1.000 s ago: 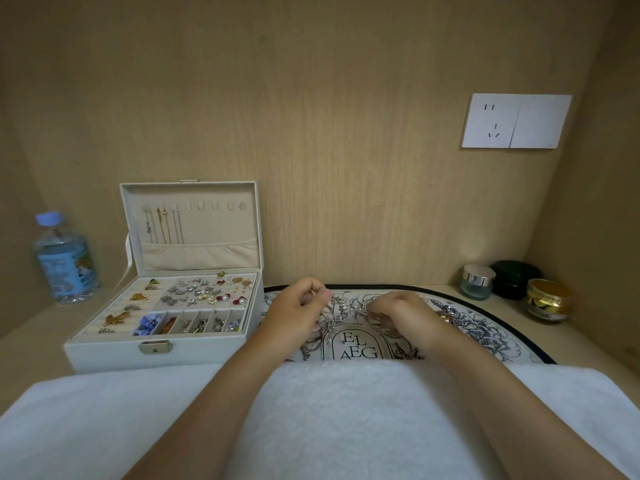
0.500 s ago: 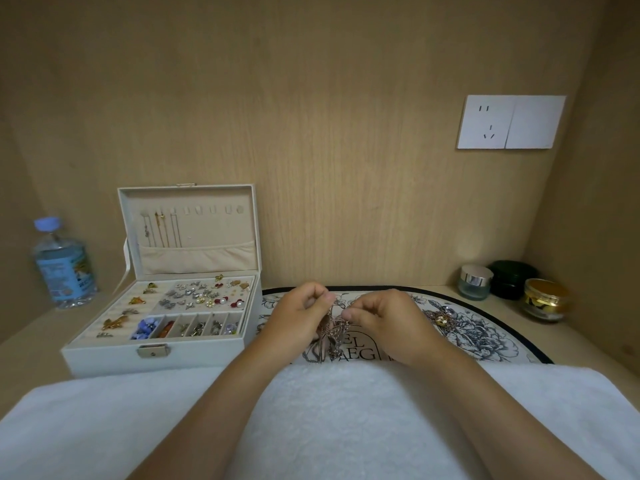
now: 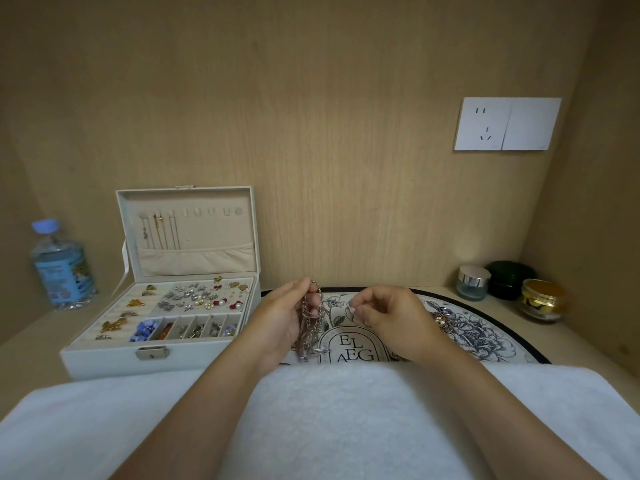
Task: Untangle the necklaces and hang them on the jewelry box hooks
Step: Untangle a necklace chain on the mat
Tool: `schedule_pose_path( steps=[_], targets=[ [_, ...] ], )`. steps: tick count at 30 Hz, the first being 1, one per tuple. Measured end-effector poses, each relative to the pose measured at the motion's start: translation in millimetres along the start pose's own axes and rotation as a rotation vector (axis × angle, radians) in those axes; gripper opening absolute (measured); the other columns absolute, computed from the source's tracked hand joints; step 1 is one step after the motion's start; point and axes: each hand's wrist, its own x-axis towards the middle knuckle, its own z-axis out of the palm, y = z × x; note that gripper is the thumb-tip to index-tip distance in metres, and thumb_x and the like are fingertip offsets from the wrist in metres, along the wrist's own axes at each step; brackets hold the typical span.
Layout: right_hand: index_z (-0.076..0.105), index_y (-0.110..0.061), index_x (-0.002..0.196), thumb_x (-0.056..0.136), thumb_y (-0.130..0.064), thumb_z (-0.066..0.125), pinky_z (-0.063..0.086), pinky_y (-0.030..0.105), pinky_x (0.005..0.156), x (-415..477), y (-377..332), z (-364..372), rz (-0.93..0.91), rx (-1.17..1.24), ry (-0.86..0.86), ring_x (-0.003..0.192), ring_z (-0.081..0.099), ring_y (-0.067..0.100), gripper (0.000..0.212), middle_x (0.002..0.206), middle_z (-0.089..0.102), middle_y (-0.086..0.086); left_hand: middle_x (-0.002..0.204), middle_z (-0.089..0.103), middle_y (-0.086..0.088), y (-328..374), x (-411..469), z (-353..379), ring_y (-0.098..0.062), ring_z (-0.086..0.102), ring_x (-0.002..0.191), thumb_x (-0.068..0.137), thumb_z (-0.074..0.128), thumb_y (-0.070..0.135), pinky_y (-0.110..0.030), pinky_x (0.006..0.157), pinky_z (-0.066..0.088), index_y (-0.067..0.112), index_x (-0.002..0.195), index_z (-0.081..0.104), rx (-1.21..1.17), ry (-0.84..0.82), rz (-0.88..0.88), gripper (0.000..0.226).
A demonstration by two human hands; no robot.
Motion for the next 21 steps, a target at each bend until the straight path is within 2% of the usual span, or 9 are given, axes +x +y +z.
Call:
schedule_pose_path(
  steps=[3, 5, 7, 10, 14, 16, 18, 20, 21],
  targets=[
    [0.072, -0.035, 0.105, 0.093, -0.013, 0.066, 0.056, 0.031, 0.09, -1.8, -5.6, 9.0, -0.022, 0.214, -0.052, 0.095, 0.07, 0.017, 0.026, 0.104, 0.074, -0.012, 0.083, 0.069, -0.005, 3.6, -2.4, 1.1, -0.016, 0.062, 0.069, 0.097, 0.054, 0.025, -0.032, 0.068, 0.049, 0.011, 0.096, 0.064, 0.01, -0.077, -0.062, 0.017],
    [0.07, -0.025, 0.113, 0.093, -0.006, 0.066, 0.055, 0.026, 0.092, -3.4, -12.8, 13.5, -0.018, 0.382, -0.132, 0.095, 0.071, 0.014, 0.028, 0.104, 0.076, -0.002, 0.088, 0.069, -0.009, 3.7, -3.4, 1.3, -0.019, 0.064, 0.072, 0.093, 0.057, 0.025, -0.034, 0.07, 0.055, 0.009, 0.1, 0.065, 0.011, -0.142, -0.094, 0.019],
    [0.073, -0.016, 0.104, 0.091, -0.002, 0.067, 0.057, 0.027, 0.087, -4.1, -15.0, 15.9, -0.012, 0.436, -0.141, 0.083, 0.071, 0.014, 0.02, 0.089, 0.077, 0.005, 0.092, 0.069, -0.014, 2.6, -3.7, -0.1, -0.021, 0.065, 0.075, 0.092, 0.059, 0.024, -0.037, 0.074, 0.057, 0.006, 0.105, 0.065, 0.031, -0.186, -0.129, 0.023],
    [0.072, -0.01, 0.084, 0.093, -0.002, 0.064, 0.054, 0.031, 0.08, -4.4, -17.5, 11.2, 0.033, 0.436, -0.097, 0.073, 0.064, 0.015, 0.014, 0.075, 0.072, 0.001, 0.096, 0.071, -0.012, 2.5, -4.2, -1.0, -0.021, 0.066, 0.077, 0.09, 0.062, 0.026, -0.038, 0.073, 0.057, 0.008, 0.108, 0.067, 0.086, -0.19, -0.159, 0.026],
    [0.064, -0.007, 0.084, 0.099, -0.009, 0.051, 0.056, 0.036, 0.078, -3.2, -23.7, 4.2, 0.138, 0.597, -0.127, 0.077, 0.062, 0.021, 0.02, 0.085, 0.07, 0.01, 0.093, 0.073, -0.001, 2.5, -4.5, -3.5, -0.015, 0.065, 0.083, 0.086, 0.064, 0.02, -0.038, 0.087, 0.054, 0.004, 0.11, 0.069, 0.207, -0.255, -0.178, 0.029],
    [0.064, -0.009, 0.073, 0.091, -0.017, 0.051, 0.053, 0.032, 0.072, -4.2, -28.8, 2.9, 0.179, 0.579, -0.166, 0.077, 0.059, 0.022, 0.023, 0.079, 0.067, 0.011, 0.095, 0.073, -0.001, 1.0, -5.4, -3.2, -0.013, 0.064, 0.085, 0.088, 0.064, 0.012, -0.039, 0.093, 0.053, 0.003, 0.11, 0.069, 0.25, -0.271, -0.175, 0.024],
    [0.061, -0.013, 0.061, 0.086, -0.029, 0.053, 0.046, 0.028, 0.073, -6.7, -29.2, 1.4, 0.192, 0.401, -0.202, 0.074, 0.056, 0.02, 0.031, 0.072, 0.063, 0.007, 0.09, 0.072, -0.002, 1.0, -8.3, 1.4, -0.014, 0.063, 0.08, 0.093, 0.062, 0.008, -0.035, 0.082, 0.056, 0.006, 0.102, 0.071, 0.289, -0.246, -0.133, 0.013],
    [0.056, -0.012, 0.062, 0.098, -0.039, 0.053, 0.041, 0.028, 0.076, -10.3, -27.1, -0.4, 0.128, 0.23, -0.24, 0.072, 0.054, 0.015, 0.045, 0.069, 0.061, 0.005, 0.082, 0.071, -0.002, 1.2, -9.1, 5.8, -0.014, 0.063, 0.075, 0.092, 0.065, 0.01, -0.031, 0.071, 0.056, 0.008, 0.1, 0.07, 0.334, -0.17, -0.065, 0.01],
    [0.054, -0.012, 0.061, 0.099, -0.042, 0.054, 0.042, 0.03, 0.079, -10.7, -24.7, -0.5, 0.087, 0.224, -0.256, 0.072, 0.054, 0.015, 0.048, 0.069, 0.061, 0.005, 0.083, 0.071, -0.003, 0.9, -8.4, 6.5, -0.016, 0.064, 0.074, 0.092, 0.066, 0.012, -0.031, 0.073, 0.056, 0.009, 0.103, 0.068, 0.341, -0.133, -0.039, 0.012]
  ],
)
